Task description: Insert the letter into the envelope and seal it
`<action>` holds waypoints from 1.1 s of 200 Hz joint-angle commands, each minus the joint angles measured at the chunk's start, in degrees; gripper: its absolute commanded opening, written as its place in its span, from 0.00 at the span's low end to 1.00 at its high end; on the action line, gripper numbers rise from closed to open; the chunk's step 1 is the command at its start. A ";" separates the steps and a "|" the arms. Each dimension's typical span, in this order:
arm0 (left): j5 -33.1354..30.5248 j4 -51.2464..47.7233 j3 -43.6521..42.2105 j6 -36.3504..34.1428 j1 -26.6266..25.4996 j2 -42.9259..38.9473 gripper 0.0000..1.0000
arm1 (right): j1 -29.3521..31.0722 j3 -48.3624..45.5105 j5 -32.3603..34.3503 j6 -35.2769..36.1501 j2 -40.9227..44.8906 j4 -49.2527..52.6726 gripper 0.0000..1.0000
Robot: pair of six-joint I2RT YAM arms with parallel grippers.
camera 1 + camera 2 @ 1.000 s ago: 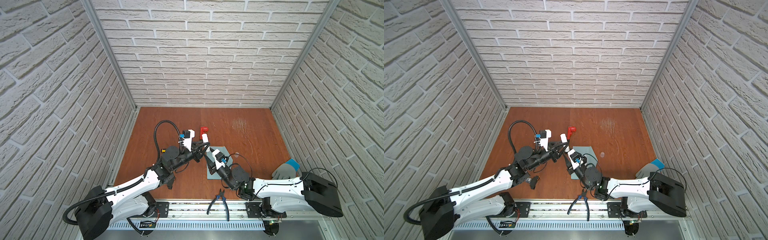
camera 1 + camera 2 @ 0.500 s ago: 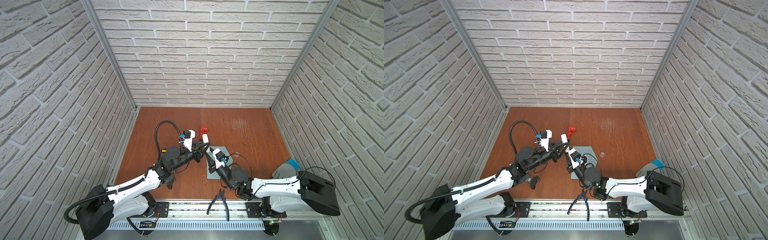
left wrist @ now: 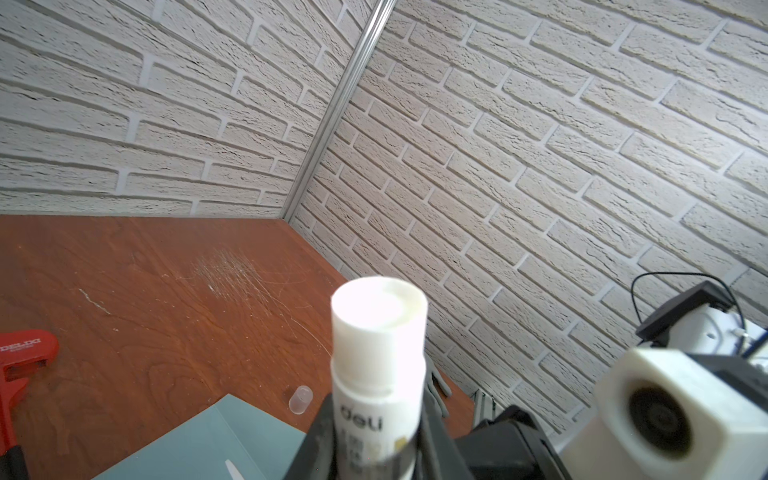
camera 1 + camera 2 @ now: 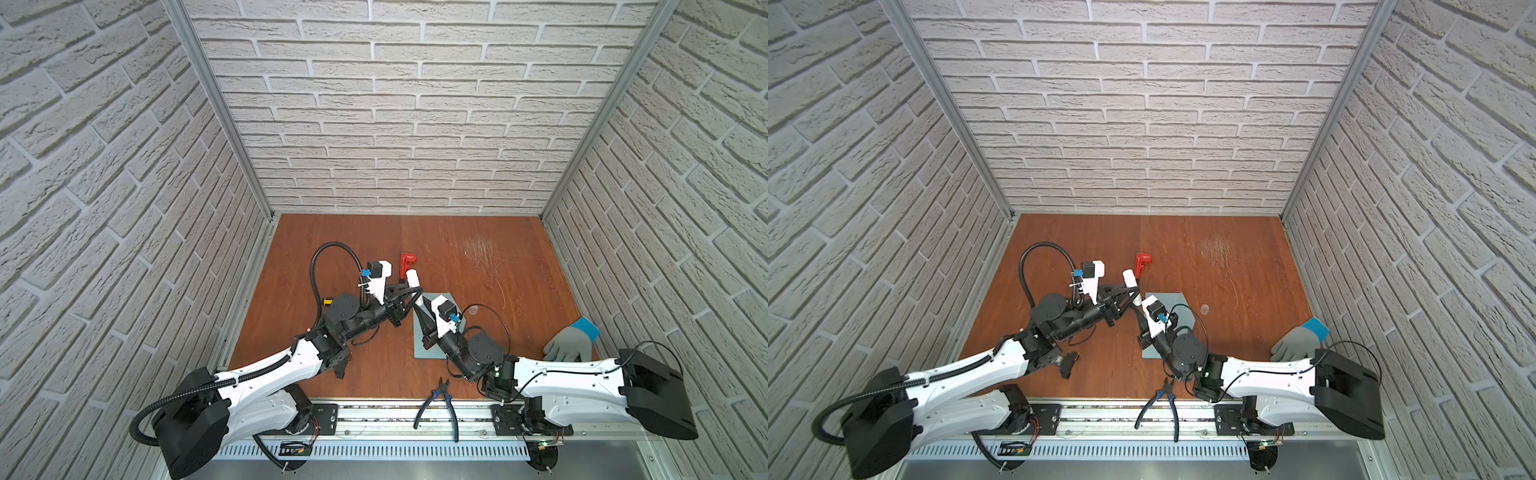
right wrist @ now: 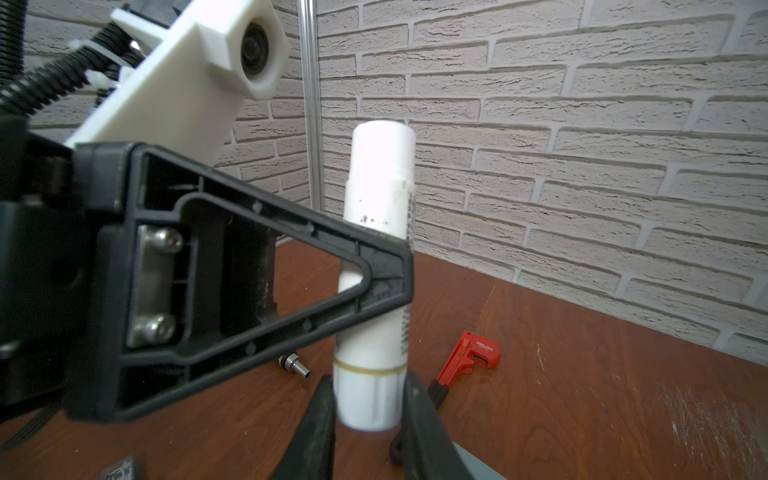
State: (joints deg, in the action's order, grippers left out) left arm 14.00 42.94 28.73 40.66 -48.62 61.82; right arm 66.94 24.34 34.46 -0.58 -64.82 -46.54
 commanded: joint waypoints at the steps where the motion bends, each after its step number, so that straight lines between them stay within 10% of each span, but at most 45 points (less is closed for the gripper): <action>1: 6.62 4.33 -2.90 0.33 -0.87 -0.37 0.00 | 0.35 3.38 -5.21 -6.28 5.29 8.52 0.06; 118: 24.16 22.43 -9.32 6.02 -1.04 1.78 0.00 | -6.95 9.24 -41.41 -19.01 19.87 36.35 0.06; 137: 22.81 21.37 -9.18 5.38 -1.14 1.08 0.00 | -7.32 10.17 -39.53 -17.32 20.69 40.03 0.13; 174: 11.60 15.93 -8.61 -0.10 -1.39 -3.80 0.00 | -7.23 9.48 -30.92 -8.42 20.52 46.33 0.59; 220: -9.06 5.13 -6.73 -7.06 -1.63 -10.38 0.00 | -4.92 -1.13 -19.89 -3.73 19.16 26.63 0.69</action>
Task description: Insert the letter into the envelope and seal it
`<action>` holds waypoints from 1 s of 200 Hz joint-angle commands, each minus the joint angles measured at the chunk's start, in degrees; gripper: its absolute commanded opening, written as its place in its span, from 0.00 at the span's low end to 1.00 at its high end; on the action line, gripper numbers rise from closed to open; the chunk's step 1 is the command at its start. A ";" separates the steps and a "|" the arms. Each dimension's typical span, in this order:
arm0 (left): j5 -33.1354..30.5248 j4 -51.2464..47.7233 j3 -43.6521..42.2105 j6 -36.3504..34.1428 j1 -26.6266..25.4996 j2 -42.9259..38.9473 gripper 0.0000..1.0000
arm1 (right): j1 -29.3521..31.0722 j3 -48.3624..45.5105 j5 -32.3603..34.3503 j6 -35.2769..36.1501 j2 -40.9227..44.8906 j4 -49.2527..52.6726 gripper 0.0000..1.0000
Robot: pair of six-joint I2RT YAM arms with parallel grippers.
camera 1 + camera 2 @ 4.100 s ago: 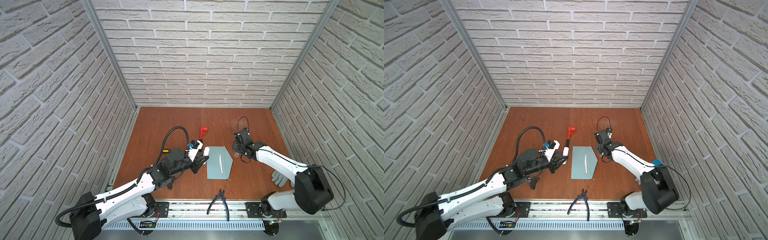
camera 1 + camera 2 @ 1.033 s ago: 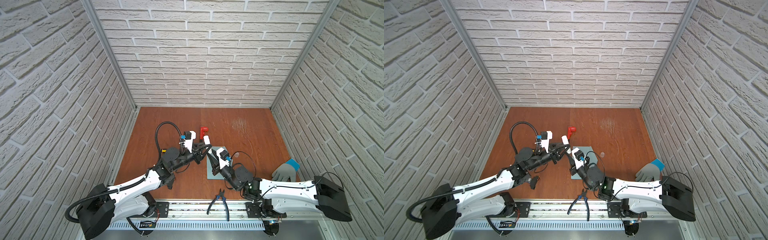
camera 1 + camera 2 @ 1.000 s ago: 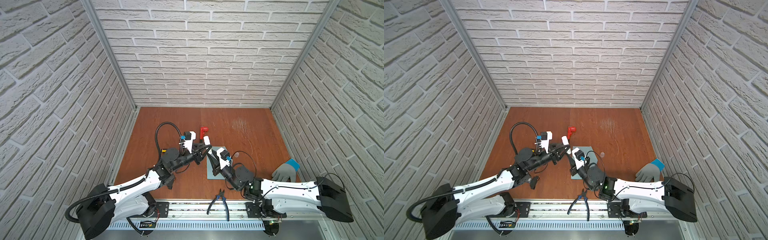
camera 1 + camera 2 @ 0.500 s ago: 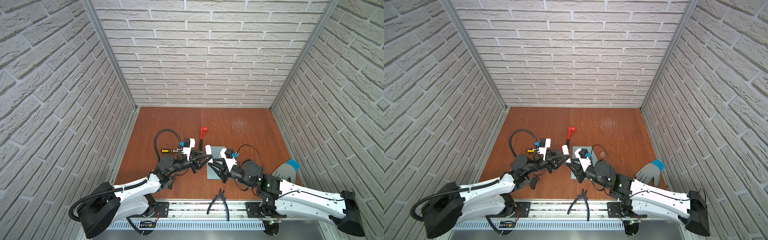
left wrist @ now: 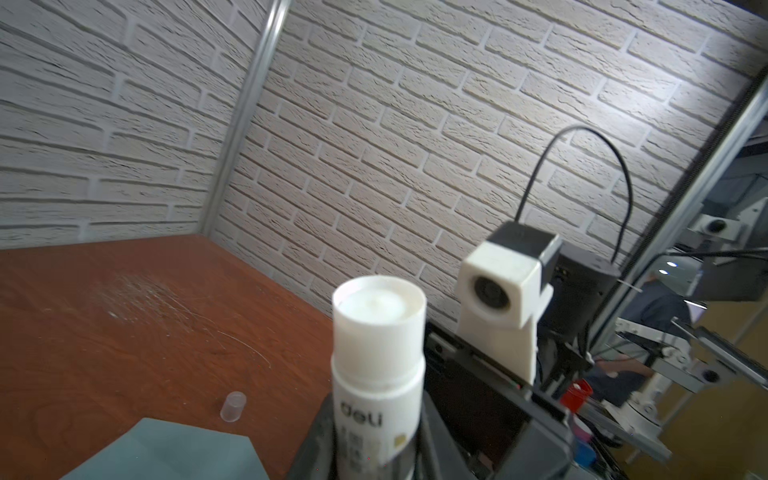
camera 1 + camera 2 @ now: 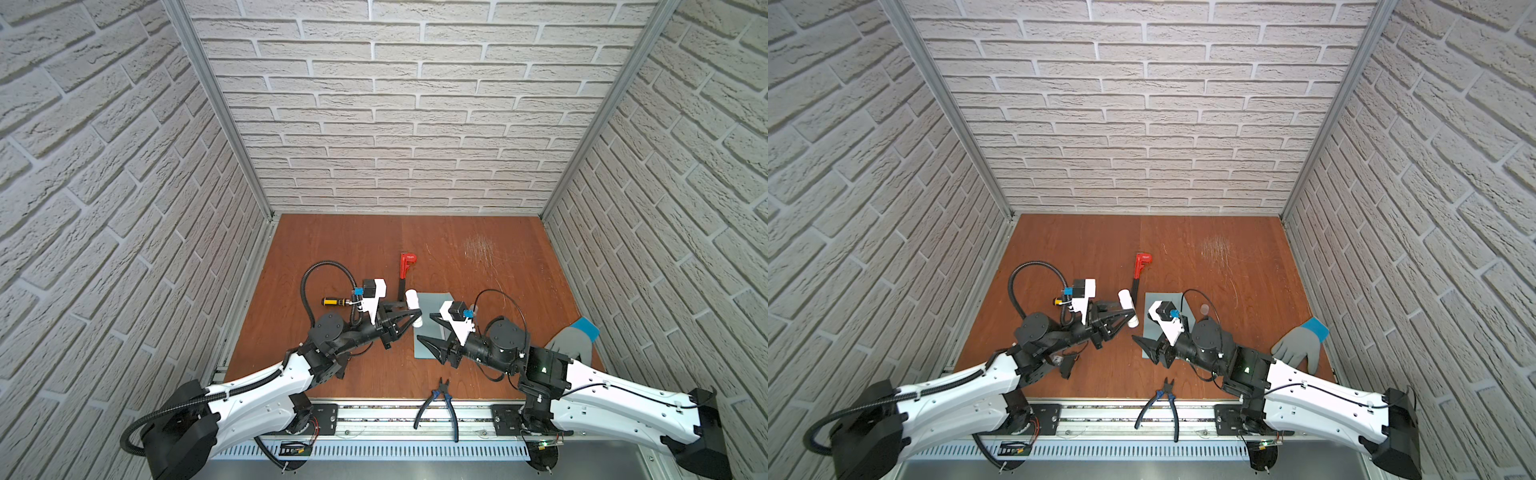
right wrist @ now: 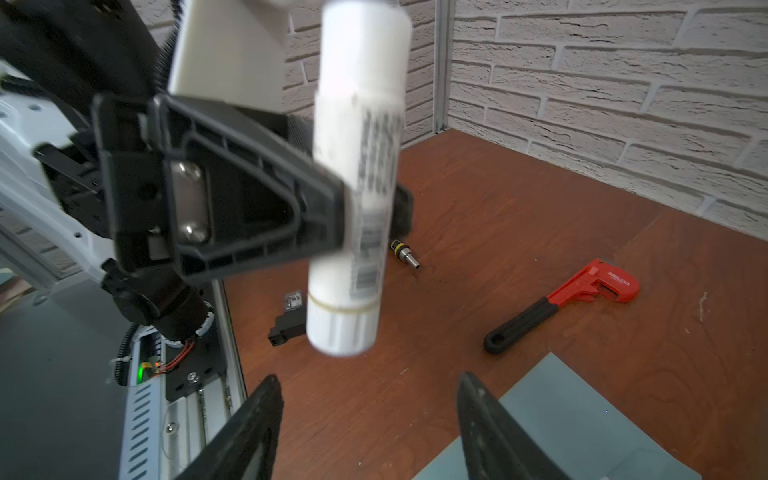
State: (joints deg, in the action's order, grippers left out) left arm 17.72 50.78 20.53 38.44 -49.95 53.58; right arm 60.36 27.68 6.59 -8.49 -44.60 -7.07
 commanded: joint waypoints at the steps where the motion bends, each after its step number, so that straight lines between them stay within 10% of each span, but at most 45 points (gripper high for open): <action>1: -13.09 -2.67 1.50 -4.85 -0.26 -2.20 0.00 | 1.72 -4.65 8.38 4.27 -1.21 -13.35 0.69; 121: -27.40 4.70 0.83 -3.64 -3.92 2.71 0.00 | 11.24 -4.15 31.73 25.78 -32.48 -64.92 0.62; 200: -27.81 5.97 0.67 -2.76 -4.80 3.72 0.00 | 11.15 -0.69 36.38 29.41 -39.40 -72.65 0.56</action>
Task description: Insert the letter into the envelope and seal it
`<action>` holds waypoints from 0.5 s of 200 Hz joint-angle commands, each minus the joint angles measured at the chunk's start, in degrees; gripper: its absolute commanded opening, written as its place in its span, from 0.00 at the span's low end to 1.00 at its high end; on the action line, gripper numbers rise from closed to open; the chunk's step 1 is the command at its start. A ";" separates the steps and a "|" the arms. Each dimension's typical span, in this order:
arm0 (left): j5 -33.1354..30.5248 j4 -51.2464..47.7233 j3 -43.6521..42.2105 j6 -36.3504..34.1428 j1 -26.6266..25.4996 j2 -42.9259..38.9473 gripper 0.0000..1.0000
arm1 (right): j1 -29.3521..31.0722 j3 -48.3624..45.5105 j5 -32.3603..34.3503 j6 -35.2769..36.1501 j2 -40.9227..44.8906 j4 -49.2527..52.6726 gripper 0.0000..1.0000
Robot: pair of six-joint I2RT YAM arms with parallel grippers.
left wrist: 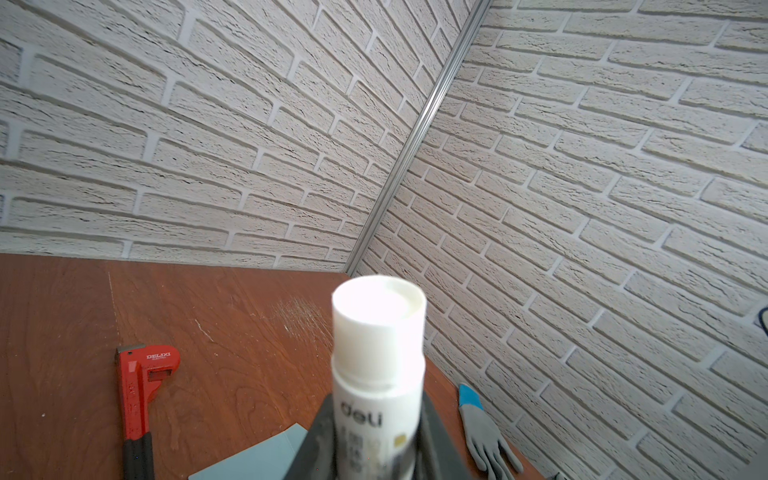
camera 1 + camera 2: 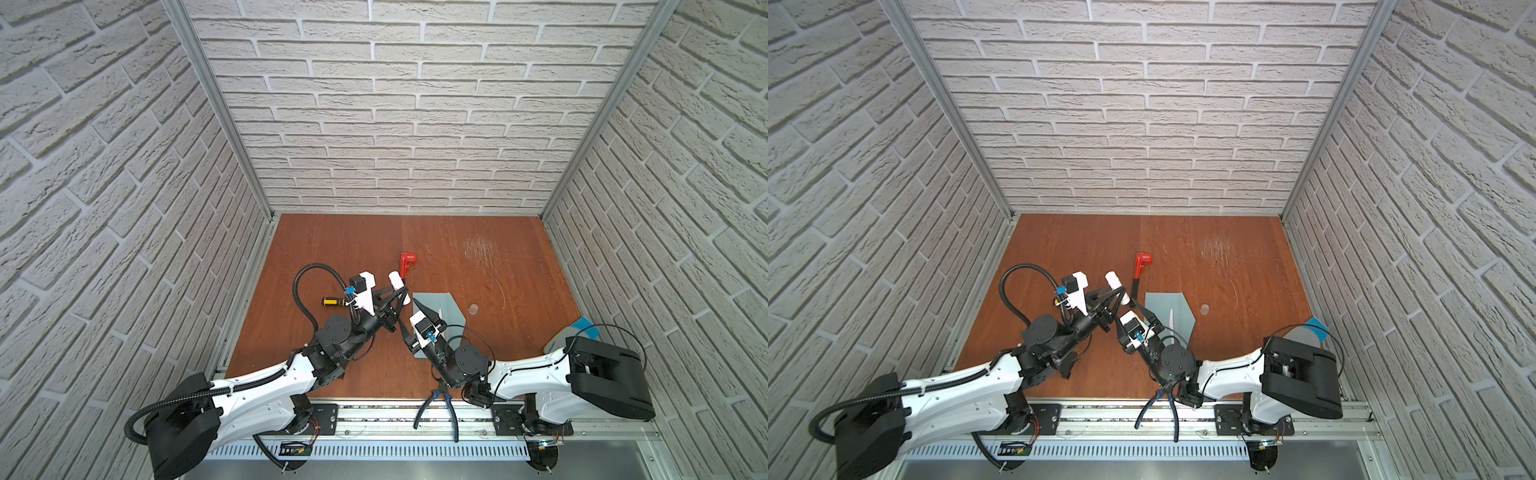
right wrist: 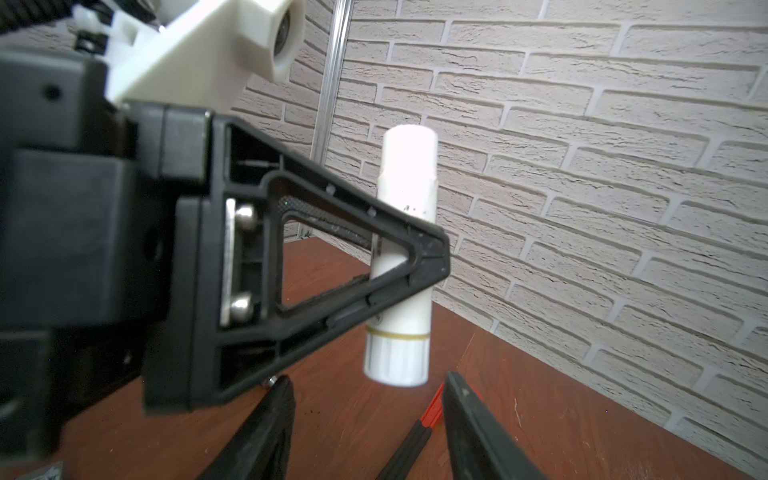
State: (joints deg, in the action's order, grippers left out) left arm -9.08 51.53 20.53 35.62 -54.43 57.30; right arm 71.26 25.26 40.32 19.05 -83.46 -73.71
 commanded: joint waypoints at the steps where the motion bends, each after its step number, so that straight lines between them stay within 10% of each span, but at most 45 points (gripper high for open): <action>1: -0.97 5.24 0.66 0.06 -0.32 0.01 0.00 | 0.26 1.78 2.70 1.87 -0.55 -5.92 0.56; 100: -0.19 5.32 0.58 0.59 -0.59 0.21 0.00 | -1.31 3.62 3.38 -0.71 -1.40 -0.57 0.41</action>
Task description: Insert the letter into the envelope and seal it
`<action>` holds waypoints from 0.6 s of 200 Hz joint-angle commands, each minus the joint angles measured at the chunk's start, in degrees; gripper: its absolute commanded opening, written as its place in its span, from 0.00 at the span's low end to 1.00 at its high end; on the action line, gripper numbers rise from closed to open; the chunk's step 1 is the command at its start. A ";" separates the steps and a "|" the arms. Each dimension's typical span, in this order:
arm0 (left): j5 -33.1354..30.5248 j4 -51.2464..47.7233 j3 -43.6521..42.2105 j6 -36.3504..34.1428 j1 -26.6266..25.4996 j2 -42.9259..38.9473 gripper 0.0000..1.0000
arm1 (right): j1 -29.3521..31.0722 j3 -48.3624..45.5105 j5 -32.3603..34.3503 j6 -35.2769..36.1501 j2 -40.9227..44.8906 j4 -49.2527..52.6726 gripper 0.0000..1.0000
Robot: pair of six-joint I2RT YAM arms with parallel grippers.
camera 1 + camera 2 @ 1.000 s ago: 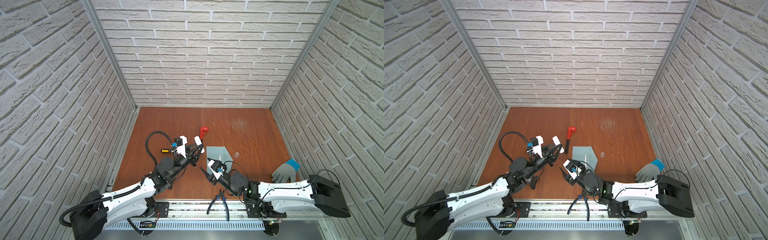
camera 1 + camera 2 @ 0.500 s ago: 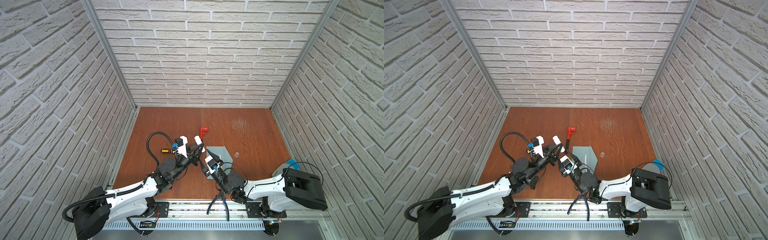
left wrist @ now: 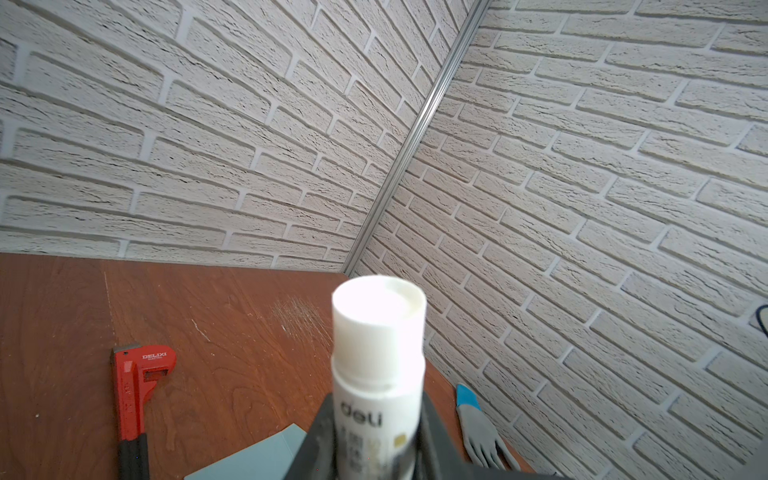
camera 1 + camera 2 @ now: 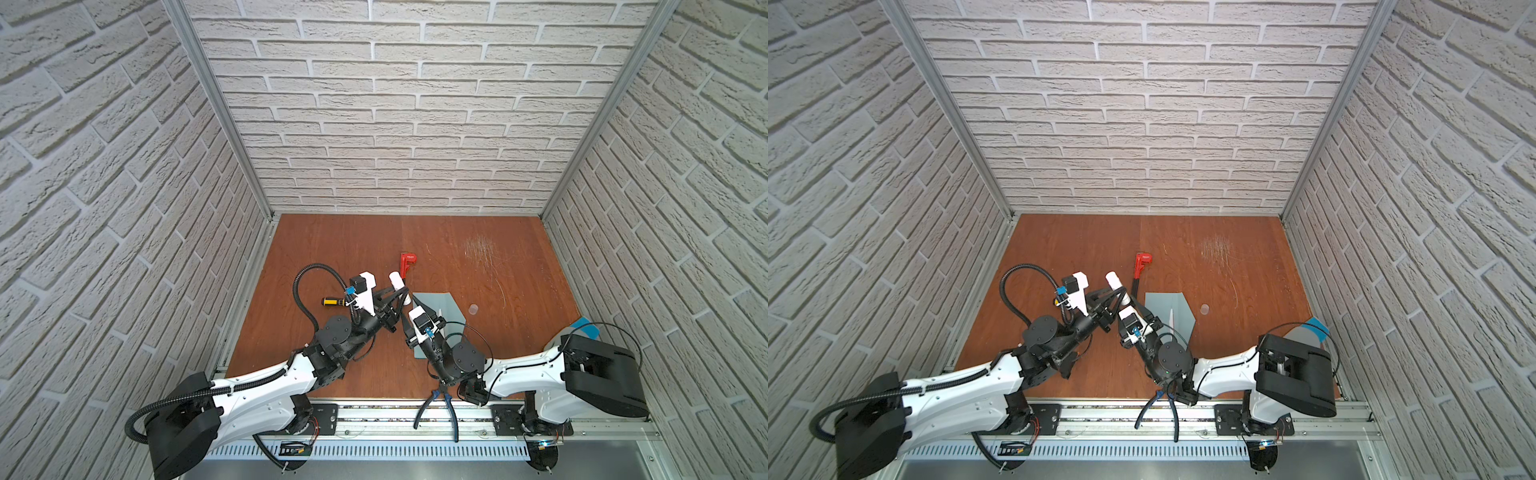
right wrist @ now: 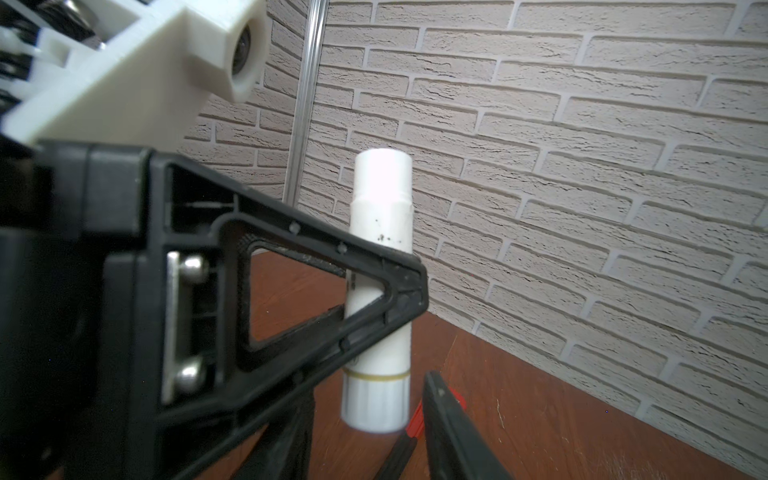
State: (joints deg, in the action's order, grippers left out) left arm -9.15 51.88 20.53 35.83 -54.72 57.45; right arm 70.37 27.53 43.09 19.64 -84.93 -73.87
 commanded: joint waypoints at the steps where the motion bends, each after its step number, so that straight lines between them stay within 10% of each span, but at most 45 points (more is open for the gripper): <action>1: -0.10 4.98 0.57 0.38 -0.35 0.04 0.00 | -0.41 1.36 0.60 -1.33 0.09 -0.32 0.41; 120: 0.44 4.97 0.34 0.34 -0.58 0.60 0.00 | -1.47 2.18 -1.14 -3.73 1.58 4.87 0.25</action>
State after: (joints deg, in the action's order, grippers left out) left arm -9.17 51.86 20.53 36.05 -54.85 57.78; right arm 69.10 28.47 42.83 16.49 -84.86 -68.53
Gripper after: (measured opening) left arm 0.278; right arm 0.278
